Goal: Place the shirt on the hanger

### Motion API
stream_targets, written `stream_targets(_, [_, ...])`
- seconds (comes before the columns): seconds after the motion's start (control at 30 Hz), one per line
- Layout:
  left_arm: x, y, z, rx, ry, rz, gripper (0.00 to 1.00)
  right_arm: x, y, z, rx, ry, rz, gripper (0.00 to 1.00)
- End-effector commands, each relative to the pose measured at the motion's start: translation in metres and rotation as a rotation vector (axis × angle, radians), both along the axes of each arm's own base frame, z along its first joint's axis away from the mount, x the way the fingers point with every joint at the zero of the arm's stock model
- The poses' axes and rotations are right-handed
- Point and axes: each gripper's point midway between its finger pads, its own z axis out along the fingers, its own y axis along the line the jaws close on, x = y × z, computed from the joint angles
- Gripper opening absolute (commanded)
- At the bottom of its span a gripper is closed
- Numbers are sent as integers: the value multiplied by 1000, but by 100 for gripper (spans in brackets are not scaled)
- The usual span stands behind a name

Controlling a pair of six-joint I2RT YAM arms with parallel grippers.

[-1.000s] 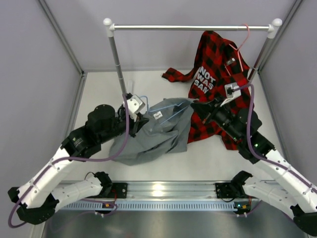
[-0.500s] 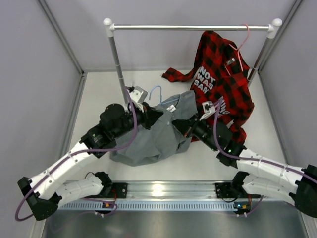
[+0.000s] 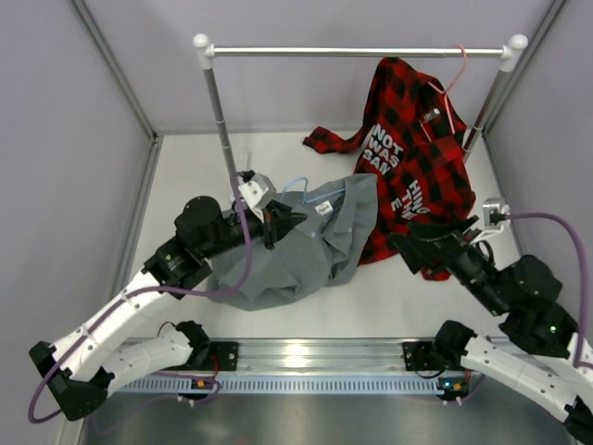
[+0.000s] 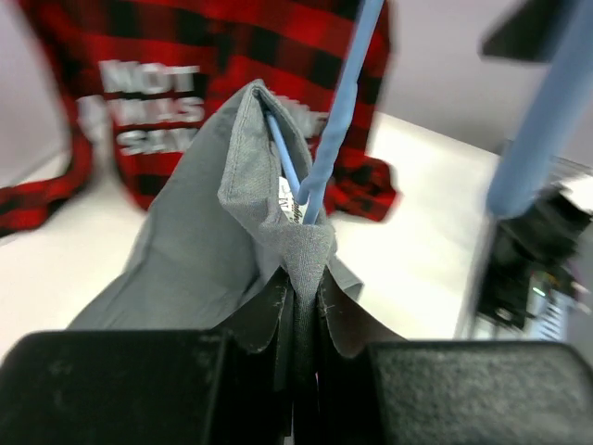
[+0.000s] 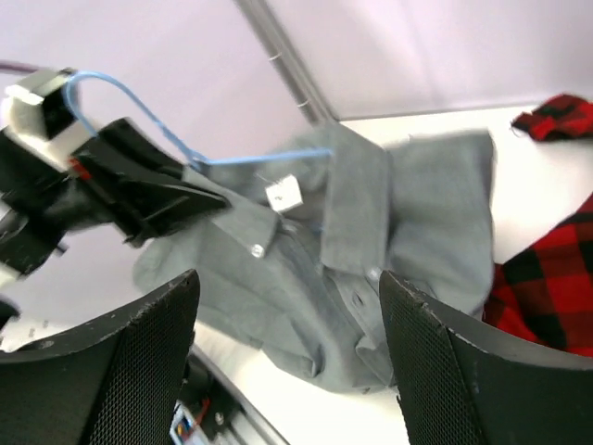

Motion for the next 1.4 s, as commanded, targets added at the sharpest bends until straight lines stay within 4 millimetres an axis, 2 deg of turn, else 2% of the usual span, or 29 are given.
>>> stream_targets(0.0, [-45,-30,35,-60,-88,-341,0,-22,11,-12,-256,10,157,75])
stream_targets(0.03, [-56,-36,33,-53,-76,-426,0,-30,17,14,-296,-98,225,75])
stream_targets(0.07, [-62,-45,30,-46,-42,-505,0,-46,48,10,-361,-124,425,75])
stream_targets(0.1, [-83,-48,29,-42,-24,-642,0,-51,58,16,-415,-198,503,75])
stream_targets(0.13, [-88,-50,29,-40,-9,-695,0,-58,64,36,-404,-253,553,75])
stream_targets(0.17, [-89,-54,30,-38,18,-728,0,-60,81,33,-427,-247,638,76])
stream_targets(0.23, [-103,-54,30,-35,22,-819,0,-58,97,46,-437,-307,696,77])
stream_targets(0.37, [-119,-50,34,-34,-4,-904,0,-65,118,54,-413,-374,817,73])
stream_targets(0.4, [-121,-50,35,-35,-8,-911,0,-66,122,52,-403,-376,839,67])
stream_targets(0.43, [-121,-49,35,-35,-6,-914,0,-67,126,51,-393,-376,855,45])
stream_targets(0.53, [-123,-49,34,-34,8,-921,0,-69,129,58,-343,-410,859,15])
stream_targets(0.6, [-124,-49,31,-30,21,-941,0,-64,129,63,-313,-437,818,0])
stream_targets(0.67, [-121,-50,33,-19,23,-927,0,-64,125,74,-281,-479,777,0])
stream_targets(0.7, [-117,-52,34,-13,23,-900,12,-62,124,74,-275,-477,765,0])
stream_targets(0.73, [-113,-50,39,3,18,-860,36,-63,120,78,-267,-485,749,0])
stream_targets(0.77, [-97,-53,42,14,3,-748,94,-56,118,79,-275,-479,704,0])
stream_targets(0.87, [-82,-35,75,-15,-88,-541,98,-39,106,78,-320,-442,582,0])
stream_targets(0.9, [-64,-26,85,-31,-115,-395,98,-35,100,74,-350,-419,549,0])
stream_targets(0.97, [-62,3,111,-105,-191,-245,98,-23,86,78,-361,-397,444,0])
stream_targets(1.0, [-42,21,117,-138,-194,-74,98,-22,80,81,-362,-383,415,0])
stream_targets(1.07, [-33,57,105,-221,-174,118,98,-20,65,90,-350,-382,350,0])
stream_targets(1.1, [-8,74,70,-215,-108,293,98,-23,60,99,-338,-394,339,0])
stream_targets(1.13, [-17,93,72,-304,-91,336,98,-26,56,102,-339,-393,339,0])
stream_targets(1.2, [-20,100,54,-344,-66,356,98,-30,49,115,-323,-410,330,0])
stream_targets(1.23, [-22,99,29,-355,-21,349,98,-32,47,118,-320,-408,328,0])
stream_targets(1.27, [-22,98,23,-375,-18,342,98,-35,43,127,-304,-418,323,0])
stream_targets(1.3, [-21,96,16,-389,-12,343,98,-36,41,130,-301,-422,323,0])
stream_targets(1.33, [-14,93,-7,-372,21,363,98,-36,43,132,-306,-421,330,0])
stream_targets(1.37, [-11,92,-15,-367,26,373,98,-39,43,131,-314,-414,344,0])
